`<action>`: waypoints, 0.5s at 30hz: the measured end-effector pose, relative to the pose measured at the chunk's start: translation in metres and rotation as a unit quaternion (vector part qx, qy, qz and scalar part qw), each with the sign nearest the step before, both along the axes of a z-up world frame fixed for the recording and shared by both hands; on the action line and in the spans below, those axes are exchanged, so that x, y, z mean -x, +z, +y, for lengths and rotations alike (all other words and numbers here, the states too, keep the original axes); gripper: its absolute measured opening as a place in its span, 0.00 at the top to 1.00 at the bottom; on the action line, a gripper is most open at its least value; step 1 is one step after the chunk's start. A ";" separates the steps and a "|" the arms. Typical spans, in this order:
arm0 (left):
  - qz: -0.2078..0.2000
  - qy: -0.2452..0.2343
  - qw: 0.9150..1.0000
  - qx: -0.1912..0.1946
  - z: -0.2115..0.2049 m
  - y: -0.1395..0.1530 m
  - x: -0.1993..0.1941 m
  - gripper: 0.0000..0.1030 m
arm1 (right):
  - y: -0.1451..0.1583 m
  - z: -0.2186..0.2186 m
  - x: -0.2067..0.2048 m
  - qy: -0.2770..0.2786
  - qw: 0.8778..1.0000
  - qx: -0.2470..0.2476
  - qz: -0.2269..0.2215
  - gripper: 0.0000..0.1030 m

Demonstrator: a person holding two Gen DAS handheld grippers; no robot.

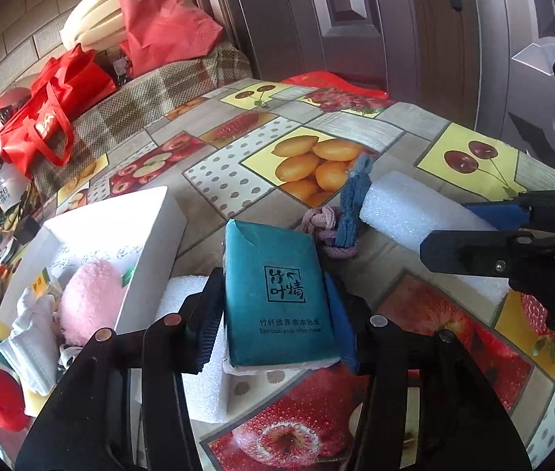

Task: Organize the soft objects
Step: 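Carry the teal tissue pack and white foam sheet over the white box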

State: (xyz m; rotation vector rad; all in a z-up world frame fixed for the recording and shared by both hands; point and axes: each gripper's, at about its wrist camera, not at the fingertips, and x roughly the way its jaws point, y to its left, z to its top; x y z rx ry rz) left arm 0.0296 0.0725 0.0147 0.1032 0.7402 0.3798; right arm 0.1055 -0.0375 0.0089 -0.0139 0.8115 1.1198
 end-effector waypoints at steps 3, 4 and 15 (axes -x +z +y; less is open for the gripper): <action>-0.024 -0.004 1.000 -0.004 -0.002 0.006 0.014 0.52 | 0.004 -0.002 0.003 -0.006 1.000 -0.007 -0.016 0.48; -0.033 -0.004 0.999 -0.005 -0.003 0.008 0.020 0.52 | 0.006 -0.003 0.004 -0.009 1.000 -0.011 -0.022 0.48; -0.138 0.002 0.990 -0.016 -0.003 0.030 0.074 0.52 | 0.038 -0.023 0.044 -0.066 0.982 -0.071 -0.161 0.48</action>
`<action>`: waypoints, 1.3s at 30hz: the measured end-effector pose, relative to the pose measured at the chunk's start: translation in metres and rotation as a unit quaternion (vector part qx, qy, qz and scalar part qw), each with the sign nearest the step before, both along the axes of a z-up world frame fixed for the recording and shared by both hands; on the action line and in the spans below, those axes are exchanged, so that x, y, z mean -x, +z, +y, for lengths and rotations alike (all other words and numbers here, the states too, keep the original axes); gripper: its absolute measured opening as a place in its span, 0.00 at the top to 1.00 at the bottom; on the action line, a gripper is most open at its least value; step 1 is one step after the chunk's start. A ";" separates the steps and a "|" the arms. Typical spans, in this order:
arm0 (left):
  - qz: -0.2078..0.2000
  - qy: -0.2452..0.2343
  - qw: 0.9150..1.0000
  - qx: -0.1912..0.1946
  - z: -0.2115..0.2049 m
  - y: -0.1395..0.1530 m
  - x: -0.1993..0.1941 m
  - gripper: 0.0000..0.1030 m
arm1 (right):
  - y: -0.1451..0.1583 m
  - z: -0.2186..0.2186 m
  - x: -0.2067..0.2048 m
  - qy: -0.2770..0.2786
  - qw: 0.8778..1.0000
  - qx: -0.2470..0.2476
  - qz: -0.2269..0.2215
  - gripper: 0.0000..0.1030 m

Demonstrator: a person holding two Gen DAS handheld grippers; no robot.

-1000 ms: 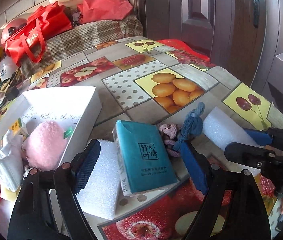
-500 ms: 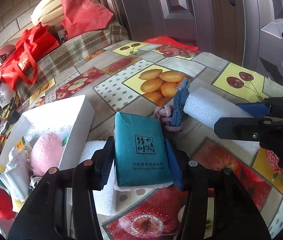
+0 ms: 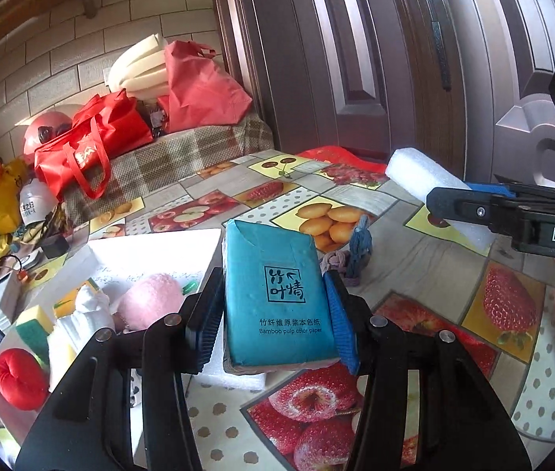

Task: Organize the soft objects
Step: 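Carry the teal tissue pack and white foam sheet over the white box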

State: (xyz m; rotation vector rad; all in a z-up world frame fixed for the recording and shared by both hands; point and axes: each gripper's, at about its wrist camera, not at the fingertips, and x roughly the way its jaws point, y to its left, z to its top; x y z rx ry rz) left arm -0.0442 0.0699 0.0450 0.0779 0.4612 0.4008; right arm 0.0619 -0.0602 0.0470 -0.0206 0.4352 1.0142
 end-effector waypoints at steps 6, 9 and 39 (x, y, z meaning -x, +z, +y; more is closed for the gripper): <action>-0.012 -0.001 1.000 0.001 0.005 0.002 0.021 0.52 | 0.006 0.005 0.023 -0.005 0.999 -0.016 -0.041 0.48; -0.016 0.005 1.000 -0.010 0.010 0.002 0.037 0.52 | 0.007 0.014 0.033 0.002 0.998 -0.008 -0.057 0.48; -0.041 0.167 0.982 0.080 0.162 -0.009 0.144 0.51 | -0.017 0.177 0.136 0.184 0.973 0.109 -0.084 0.48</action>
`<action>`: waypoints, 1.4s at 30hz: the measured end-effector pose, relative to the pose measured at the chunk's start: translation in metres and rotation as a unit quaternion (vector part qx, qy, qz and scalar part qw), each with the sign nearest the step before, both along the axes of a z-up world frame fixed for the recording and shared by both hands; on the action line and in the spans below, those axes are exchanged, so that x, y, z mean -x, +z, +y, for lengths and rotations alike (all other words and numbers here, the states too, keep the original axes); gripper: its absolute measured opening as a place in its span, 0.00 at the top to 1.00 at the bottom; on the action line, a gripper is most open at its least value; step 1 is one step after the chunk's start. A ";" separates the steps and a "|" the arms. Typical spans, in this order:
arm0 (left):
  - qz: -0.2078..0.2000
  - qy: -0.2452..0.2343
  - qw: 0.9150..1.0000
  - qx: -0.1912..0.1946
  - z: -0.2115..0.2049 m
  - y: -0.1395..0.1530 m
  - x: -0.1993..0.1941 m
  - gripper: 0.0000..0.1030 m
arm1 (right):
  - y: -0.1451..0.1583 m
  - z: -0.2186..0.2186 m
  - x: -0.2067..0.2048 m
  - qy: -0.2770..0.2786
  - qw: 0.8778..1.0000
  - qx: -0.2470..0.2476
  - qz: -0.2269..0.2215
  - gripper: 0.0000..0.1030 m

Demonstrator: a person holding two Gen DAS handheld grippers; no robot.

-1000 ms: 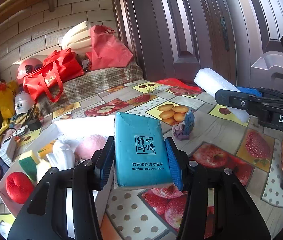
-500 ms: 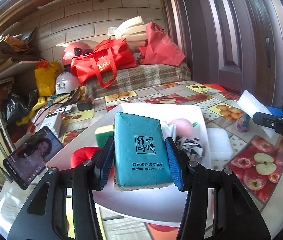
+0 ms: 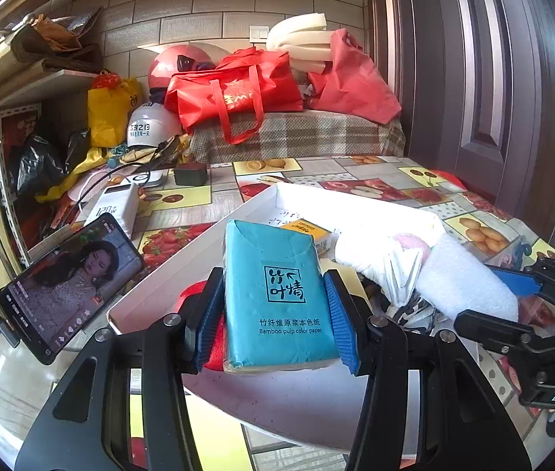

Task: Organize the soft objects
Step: 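Carry the teal tissue pack and white foam sheet over the white box, then lower both items into the box and open both tools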

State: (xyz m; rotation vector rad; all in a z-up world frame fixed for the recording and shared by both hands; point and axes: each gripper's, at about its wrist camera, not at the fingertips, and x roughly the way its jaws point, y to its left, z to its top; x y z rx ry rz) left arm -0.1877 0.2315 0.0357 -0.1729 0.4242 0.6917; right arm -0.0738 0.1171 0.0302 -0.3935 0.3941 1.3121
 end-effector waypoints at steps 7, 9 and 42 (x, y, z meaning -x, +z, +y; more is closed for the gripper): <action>0.019 -0.014 1.000 0.021 0.018 -0.002 -0.018 0.51 | -0.009 0.043 -0.018 -0.033 0.998 0.044 0.027 0.49; 0.019 -0.008 0.999 0.025 0.025 -0.002 -0.022 0.51 | -0.010 0.053 -0.030 -0.054 0.996 0.048 0.045 0.52; -0.059 0.081 0.995 -0.020 0.020 0.009 0.016 0.00 | 0.009 0.016 -0.020 -0.131 0.990 -0.054 -0.009 0.00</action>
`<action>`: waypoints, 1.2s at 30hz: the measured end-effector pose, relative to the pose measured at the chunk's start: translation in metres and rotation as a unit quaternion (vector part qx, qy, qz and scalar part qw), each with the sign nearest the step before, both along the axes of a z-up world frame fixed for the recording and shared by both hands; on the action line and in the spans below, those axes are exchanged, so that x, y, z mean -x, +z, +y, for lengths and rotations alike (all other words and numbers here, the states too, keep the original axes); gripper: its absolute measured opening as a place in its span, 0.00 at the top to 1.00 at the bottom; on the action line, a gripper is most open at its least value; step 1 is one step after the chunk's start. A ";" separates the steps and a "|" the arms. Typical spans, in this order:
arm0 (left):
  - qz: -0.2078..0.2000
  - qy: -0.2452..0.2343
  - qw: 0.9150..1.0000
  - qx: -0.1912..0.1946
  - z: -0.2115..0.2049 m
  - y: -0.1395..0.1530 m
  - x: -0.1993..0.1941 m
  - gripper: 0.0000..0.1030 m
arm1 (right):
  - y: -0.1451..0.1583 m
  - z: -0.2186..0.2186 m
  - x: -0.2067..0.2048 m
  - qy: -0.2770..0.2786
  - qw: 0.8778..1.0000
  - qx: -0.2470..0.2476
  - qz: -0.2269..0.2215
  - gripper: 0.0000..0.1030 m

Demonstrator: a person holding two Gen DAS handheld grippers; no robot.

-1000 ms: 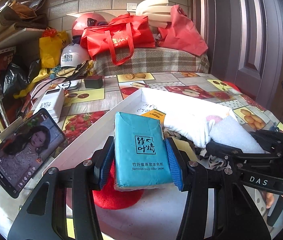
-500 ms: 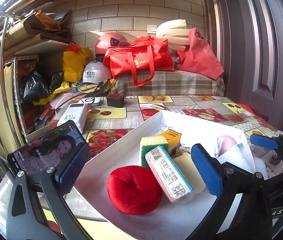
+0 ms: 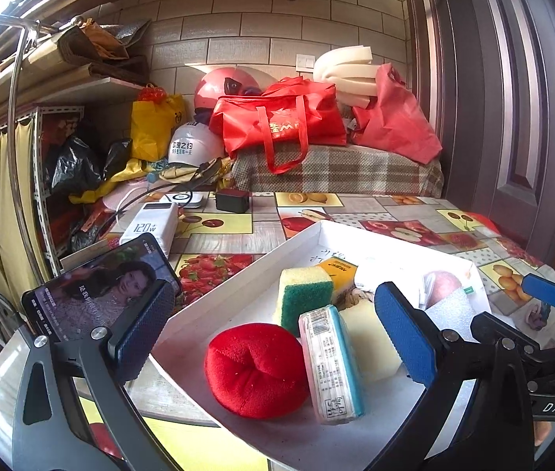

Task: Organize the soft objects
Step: 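Lower both items into the box and open both tools, then lift both tools out of the box while the right grasps another foam sheet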

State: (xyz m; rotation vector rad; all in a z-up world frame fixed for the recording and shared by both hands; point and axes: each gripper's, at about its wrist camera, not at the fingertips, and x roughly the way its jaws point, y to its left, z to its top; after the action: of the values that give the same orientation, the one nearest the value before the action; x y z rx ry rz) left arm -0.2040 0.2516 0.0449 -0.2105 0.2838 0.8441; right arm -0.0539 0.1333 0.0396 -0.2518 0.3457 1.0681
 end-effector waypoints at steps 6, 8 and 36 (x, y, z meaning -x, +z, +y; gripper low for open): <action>-0.017 -0.059 0.998 0.028 -0.014 -0.001 -0.001 0.00 | -0.003 -0.049 -0.040 -0.005 0.997 -0.017 0.070 0.00; -0.014 -0.089 0.995 0.032 -0.023 0.000 -0.007 0.00 | -0.007 -0.061 -0.060 0.006 0.994 -0.007 0.106 0.00; 0.030 -0.199 0.979 -0.007 -0.091 0.001 -0.046 0.00 | -0.031 -0.078 -0.041 0.159 0.971 0.179 -0.017 0.15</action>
State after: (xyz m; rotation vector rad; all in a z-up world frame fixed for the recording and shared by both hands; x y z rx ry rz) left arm -0.1584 0.1604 0.0461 -0.1083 0.3630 0.4550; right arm -0.0126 0.0554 0.0086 -0.6648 0.4778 1.3119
